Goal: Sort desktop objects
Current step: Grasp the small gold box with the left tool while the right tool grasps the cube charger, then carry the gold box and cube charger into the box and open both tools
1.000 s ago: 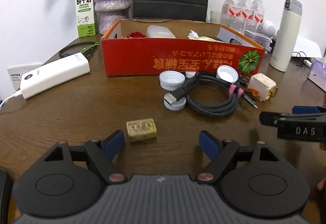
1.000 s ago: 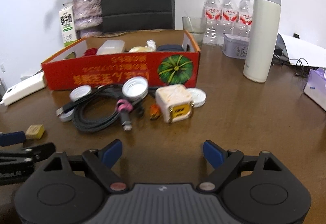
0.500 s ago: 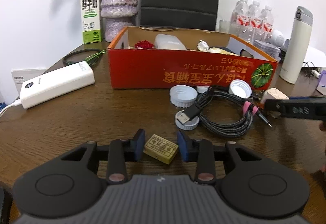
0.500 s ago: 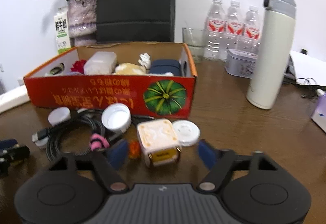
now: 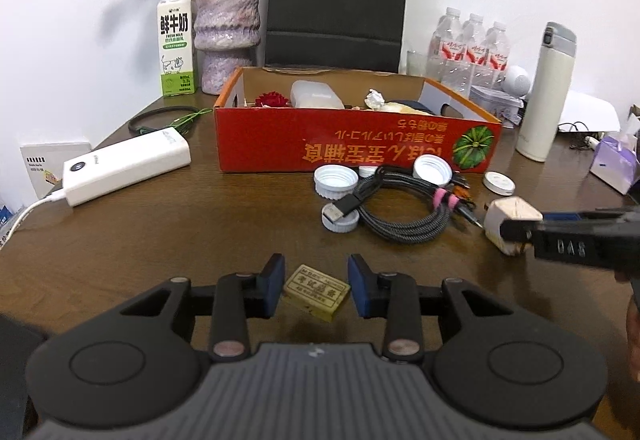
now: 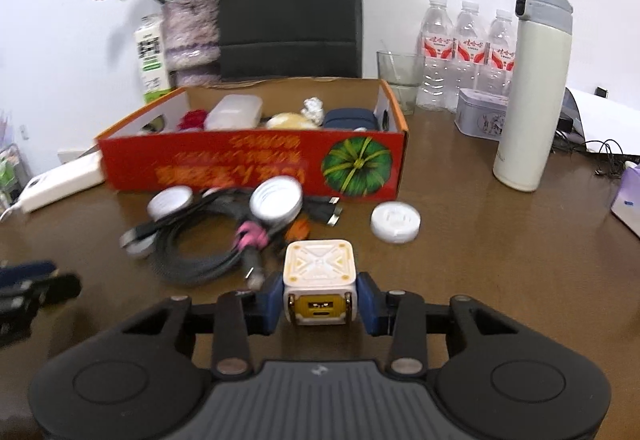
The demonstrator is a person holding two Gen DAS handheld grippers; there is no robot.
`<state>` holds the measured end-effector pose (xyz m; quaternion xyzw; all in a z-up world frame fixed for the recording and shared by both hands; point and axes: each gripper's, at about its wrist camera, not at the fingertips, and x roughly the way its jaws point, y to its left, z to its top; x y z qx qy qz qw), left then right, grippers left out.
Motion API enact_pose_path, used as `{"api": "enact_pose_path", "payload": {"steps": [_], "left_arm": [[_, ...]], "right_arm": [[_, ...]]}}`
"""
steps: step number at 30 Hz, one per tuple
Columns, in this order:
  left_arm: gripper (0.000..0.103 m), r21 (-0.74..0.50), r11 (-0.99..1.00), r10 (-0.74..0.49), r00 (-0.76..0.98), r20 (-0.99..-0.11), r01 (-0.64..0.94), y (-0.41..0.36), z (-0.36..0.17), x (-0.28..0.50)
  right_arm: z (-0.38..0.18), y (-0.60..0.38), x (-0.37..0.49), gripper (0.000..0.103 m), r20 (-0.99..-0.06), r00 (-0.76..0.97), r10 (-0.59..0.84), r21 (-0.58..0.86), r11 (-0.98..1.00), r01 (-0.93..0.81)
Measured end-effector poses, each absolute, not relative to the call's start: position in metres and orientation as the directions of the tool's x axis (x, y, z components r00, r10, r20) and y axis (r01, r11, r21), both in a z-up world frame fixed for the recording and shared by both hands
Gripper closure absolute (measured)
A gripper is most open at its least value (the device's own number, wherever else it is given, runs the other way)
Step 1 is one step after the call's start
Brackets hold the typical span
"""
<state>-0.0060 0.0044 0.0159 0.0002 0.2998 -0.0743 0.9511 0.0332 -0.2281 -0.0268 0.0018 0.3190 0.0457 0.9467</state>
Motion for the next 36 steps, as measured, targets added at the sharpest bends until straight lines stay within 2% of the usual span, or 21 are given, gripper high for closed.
{"api": "enact_pose_path", "payload": {"steps": [10, 20, 28, 36], "left_arm": [[0.068, -0.054, 0.982, -0.177, 0.786, -0.593, 0.180, 0.000, 0.013, -0.066], [0.068, -0.045, 0.976, -0.205, 0.821, -0.532, 0.214, -0.011, 0.036, -0.114], [0.068, -0.040, 0.972, -0.224, 0.861, -0.457, 0.231, -0.017, 0.059, -0.144], [0.068, -0.031, 0.977, -0.202, 0.881, -0.429, 0.209, -0.016, 0.073, -0.129]], "right_arm": [[-0.012, -0.212, -0.050, 0.066, -0.596, 0.793, 0.127, 0.012, 0.989, -0.150], [0.011, -0.194, -0.116, 0.066, -0.535, 0.825, 0.180, -0.004, 0.976, -0.216], [0.046, -0.213, -0.153, 0.066, -0.443, 0.886, 0.136, -0.021, 0.987, -0.162], [0.058, -0.223, -0.143, 0.066, -0.381, 0.920, 0.094, -0.035, 0.993, -0.117]]}}
